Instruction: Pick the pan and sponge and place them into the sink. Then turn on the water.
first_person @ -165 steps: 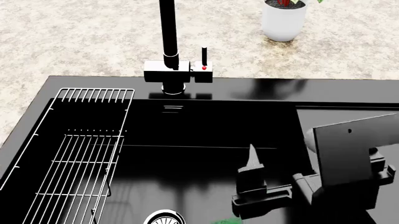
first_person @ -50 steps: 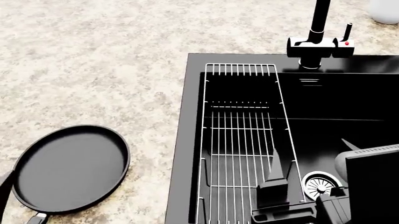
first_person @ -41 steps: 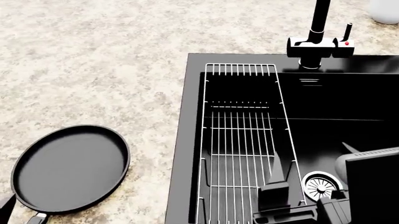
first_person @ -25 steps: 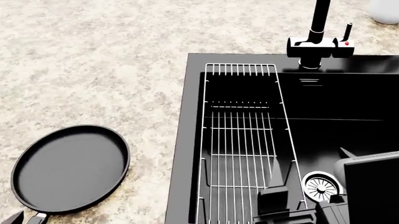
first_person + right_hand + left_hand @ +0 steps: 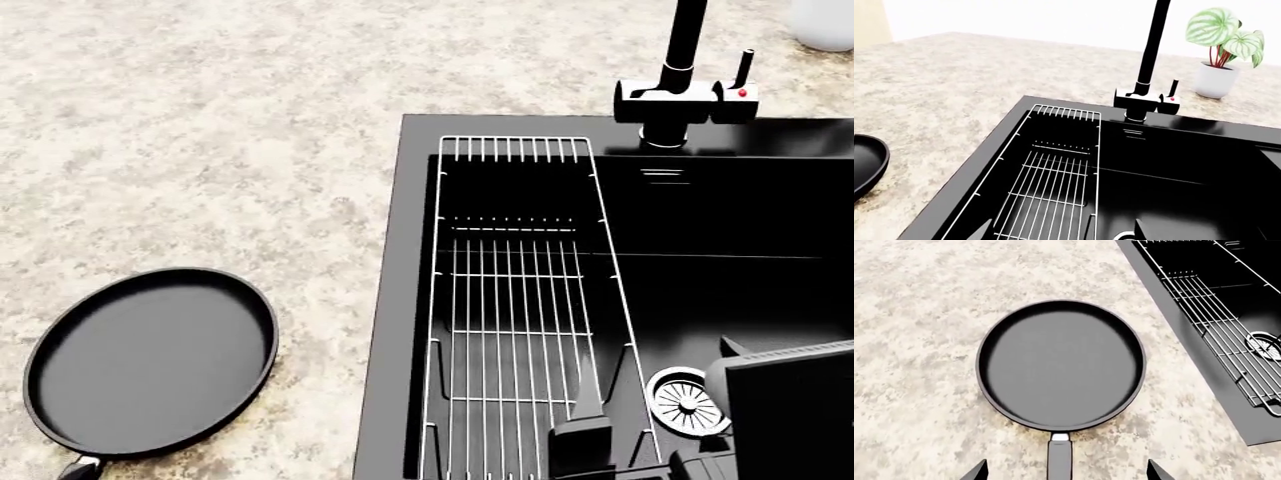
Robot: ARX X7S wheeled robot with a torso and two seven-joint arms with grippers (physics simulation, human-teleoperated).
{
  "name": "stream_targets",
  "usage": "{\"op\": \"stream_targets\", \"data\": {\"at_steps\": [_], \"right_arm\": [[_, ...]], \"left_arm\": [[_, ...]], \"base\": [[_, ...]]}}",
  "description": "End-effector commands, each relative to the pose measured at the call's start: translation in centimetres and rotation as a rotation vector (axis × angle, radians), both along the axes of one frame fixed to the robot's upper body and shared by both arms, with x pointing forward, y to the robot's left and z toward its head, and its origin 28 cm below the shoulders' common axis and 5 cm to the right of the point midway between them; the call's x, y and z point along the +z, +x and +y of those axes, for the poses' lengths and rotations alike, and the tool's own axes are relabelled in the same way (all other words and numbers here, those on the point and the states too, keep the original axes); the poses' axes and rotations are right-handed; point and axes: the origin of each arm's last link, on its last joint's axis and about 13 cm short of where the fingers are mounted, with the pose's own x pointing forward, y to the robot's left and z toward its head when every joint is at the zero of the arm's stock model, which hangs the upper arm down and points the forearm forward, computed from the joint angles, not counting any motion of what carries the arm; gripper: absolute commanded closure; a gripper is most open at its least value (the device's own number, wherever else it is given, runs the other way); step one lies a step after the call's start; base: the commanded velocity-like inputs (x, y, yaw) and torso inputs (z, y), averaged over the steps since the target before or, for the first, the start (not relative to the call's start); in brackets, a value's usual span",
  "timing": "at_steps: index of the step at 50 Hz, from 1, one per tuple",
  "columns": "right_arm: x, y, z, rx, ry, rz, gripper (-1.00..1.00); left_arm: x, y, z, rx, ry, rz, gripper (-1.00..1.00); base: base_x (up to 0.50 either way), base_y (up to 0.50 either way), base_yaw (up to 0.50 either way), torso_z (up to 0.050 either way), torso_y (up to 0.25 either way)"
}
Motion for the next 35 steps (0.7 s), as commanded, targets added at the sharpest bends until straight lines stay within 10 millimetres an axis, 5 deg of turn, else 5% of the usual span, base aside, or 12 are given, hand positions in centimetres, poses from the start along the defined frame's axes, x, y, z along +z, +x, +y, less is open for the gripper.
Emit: {"op": "stream_targets", "data": {"at_steps": [1,35], "right_arm": [[-0.3,-0.1,0.0,0.0,0.006,0.008,-1.0],[-0.9,-0.1,-0.1,-0.002,0.013,0.031,-1.0]], "left_arm": [[-0.7,1.3,0.1,0.012,-0.033,0.039,-1.0],[-2.3,3.4,0.2,0.003,-0.055,0.113,-1.0]], "base": [[0.0,0.0,0.0,0.0,0.0],[0.0,0.0,0.0,0.0,0.0]]}}
